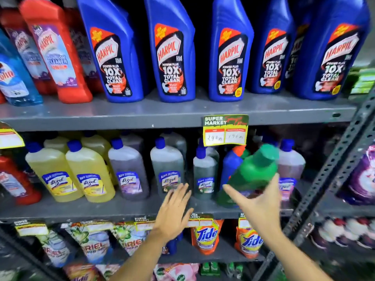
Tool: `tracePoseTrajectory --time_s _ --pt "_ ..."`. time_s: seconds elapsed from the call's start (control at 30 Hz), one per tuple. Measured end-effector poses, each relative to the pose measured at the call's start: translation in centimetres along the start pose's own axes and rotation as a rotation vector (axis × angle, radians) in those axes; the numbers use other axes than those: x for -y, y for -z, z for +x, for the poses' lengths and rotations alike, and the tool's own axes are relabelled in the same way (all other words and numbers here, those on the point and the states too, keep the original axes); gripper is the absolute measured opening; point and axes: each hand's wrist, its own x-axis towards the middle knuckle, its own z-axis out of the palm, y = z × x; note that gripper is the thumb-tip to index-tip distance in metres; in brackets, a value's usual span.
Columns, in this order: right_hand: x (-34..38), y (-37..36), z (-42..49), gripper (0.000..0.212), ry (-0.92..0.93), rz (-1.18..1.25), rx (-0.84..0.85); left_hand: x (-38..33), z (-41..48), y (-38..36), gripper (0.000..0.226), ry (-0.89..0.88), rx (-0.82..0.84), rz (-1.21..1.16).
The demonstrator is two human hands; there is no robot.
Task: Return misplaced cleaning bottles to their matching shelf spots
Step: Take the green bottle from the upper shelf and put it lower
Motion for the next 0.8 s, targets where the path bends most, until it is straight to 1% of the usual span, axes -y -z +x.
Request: tracePoseTrajectory --time_s 0.03,0.1,0.23,0.33,0.53,0.6,0.7,0.8 --pt "-1.3 -1.3 -0.3 0.08 -0.043 -0.03 0.024 -0.2 -0.2 -1.0 0.06 -0.015 0.078 0.024" --pt "-3.7 -3.7 -0.5 0.082 -0.116 -0.084 0.055 -0.4 -0.3 -2.7 0.062 -0.017 0.202 -0.003" --pt "-6.7 -7.3 -0.3 0.076 -0.178 -0.128 0.087 0.3 -1.4 -4.7 0.064 0.035 0.263 -0.039" --pt "-7.9 -9.2 -0.5 0.08 -0.212 -0.157 0.117 1.0 -2.0 -5.4 0.063 0.031 0.263 -0.031" --pt "-9.9 -11.0 -1.7 0.084 -0.341 -0.236 0.159 1.3 -2.3 -5.8 0.064 0.011 0.222 -0.099" --pt "-10.2 -11.3 -1.8 0.09 -0.345 -0.288 0.162 1.3 -2.4 -5.8 0.064 0.017 0.213 -0.116" --pt "-10.2 -11.7 -2.0 0.091 -0.342 -0.345 0.148 1.3 -2.4 -5.9 0.064 0.022 0.201 -0.125" --pt "-10.4 -11.6 -2.5 0.101 -0.341 -0.38 0.15 1.2 -2.4 -6.1 0.064 0.036 0.188 -0.126"
